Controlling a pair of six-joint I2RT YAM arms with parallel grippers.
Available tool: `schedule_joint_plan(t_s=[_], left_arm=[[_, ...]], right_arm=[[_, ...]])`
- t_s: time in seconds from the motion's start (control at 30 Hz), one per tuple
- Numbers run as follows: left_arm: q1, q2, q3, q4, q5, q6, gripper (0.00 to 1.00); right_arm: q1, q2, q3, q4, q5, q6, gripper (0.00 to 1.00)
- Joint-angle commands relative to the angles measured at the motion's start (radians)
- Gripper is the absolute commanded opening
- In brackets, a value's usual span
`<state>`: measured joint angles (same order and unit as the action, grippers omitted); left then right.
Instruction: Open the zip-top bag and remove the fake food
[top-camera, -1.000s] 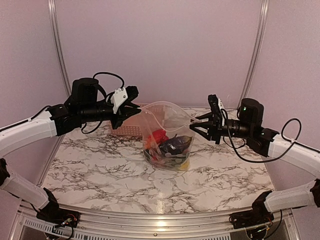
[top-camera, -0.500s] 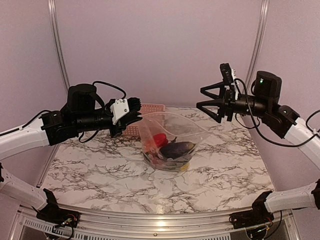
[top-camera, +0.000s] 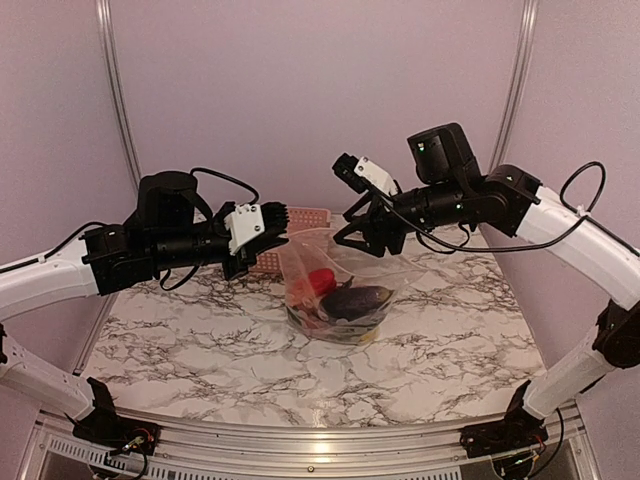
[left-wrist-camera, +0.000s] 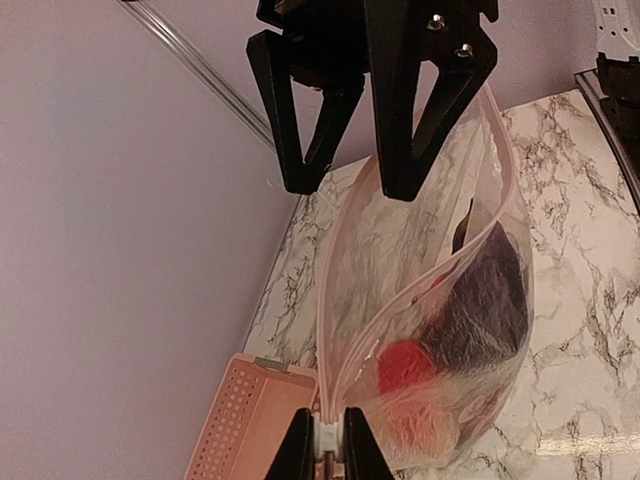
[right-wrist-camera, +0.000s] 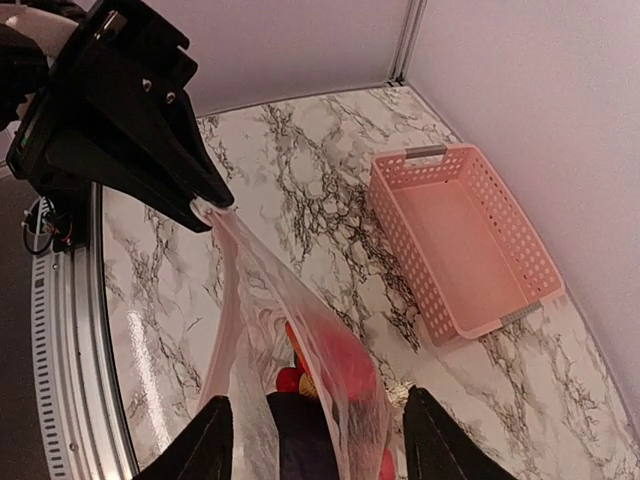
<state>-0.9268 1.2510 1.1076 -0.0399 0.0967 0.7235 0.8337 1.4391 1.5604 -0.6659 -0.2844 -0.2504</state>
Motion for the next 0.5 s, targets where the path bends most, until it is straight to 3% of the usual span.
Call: schedule_joint_plan(t_s=[0.0,0.3,0.47], left_arm=[[-0.010,0.001,-0.006,-0.013,-0.013,0.011,0.01],[-0.013,0.001,-0.015,-0.001,-0.033,0.010,0.02],[-0.014,0.004,-0.017,0.013,-0.039,0.004,0.02]], right_arm=[[0.040,0.032,0.083,-0.129,0.172,-0.032,0.52],[0.045,0.107,0.135,-0.158,0.236,-0.033,0.36],[0.047,0.123,0.128,-0.166,0.224,-0.032,0.22]])
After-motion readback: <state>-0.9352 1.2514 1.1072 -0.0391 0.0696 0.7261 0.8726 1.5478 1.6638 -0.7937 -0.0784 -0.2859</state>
